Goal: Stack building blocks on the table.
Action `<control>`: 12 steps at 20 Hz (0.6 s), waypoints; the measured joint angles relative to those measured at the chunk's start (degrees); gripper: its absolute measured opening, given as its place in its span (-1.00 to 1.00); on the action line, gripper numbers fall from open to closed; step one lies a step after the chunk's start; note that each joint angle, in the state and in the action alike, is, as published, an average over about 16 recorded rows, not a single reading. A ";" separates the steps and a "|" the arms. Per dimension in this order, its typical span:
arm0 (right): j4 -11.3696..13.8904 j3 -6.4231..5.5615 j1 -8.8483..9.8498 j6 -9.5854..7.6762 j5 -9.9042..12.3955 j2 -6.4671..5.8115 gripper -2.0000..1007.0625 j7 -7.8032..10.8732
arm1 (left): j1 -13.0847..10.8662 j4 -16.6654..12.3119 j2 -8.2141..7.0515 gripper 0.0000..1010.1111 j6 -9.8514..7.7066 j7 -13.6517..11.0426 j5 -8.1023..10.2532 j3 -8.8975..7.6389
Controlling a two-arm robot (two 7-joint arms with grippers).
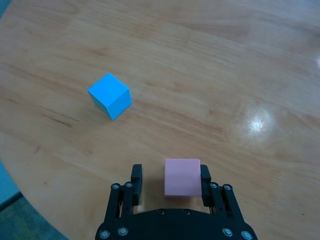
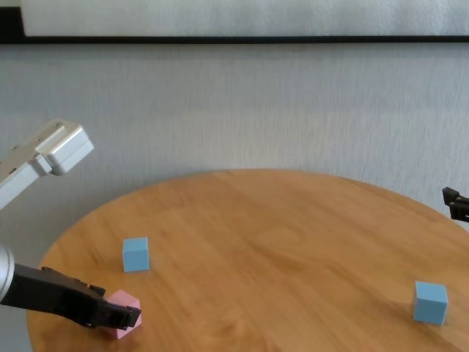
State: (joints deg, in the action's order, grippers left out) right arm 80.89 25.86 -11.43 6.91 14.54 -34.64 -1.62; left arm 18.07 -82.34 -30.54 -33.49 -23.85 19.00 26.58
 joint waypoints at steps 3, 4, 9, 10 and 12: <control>0.00 0.00 0.00 0.00 0.00 0.00 1.00 0.00 | -0.01 -0.01 0.00 0.30 0.02 0.01 0.02 -0.01; 0.00 0.00 0.00 0.00 0.00 0.00 1.00 0.00 | -0.01 -0.01 0.00 0.23 0.02 0.01 0.02 -0.02; 0.00 0.00 0.00 0.00 0.00 0.00 1.00 0.00 | -0.02 -0.03 0.00 -0.01 0.04 0.01 0.04 -0.03; 0.00 0.00 0.00 0.00 0.00 0.00 1.00 0.00 | -0.04 -0.03 0.00 -0.05 0.08 0.00 0.04 -0.04; 0.00 0.00 0.00 0.00 0.00 0.00 1.00 0.00 | -0.07 -0.04 0.01 -0.11 0.26 -0.01 0.03 -0.11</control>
State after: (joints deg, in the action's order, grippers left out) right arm 80.89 25.86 -11.43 6.91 14.54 -34.64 -1.62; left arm 17.99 -82.38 -30.53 -33.23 -23.86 19.02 26.48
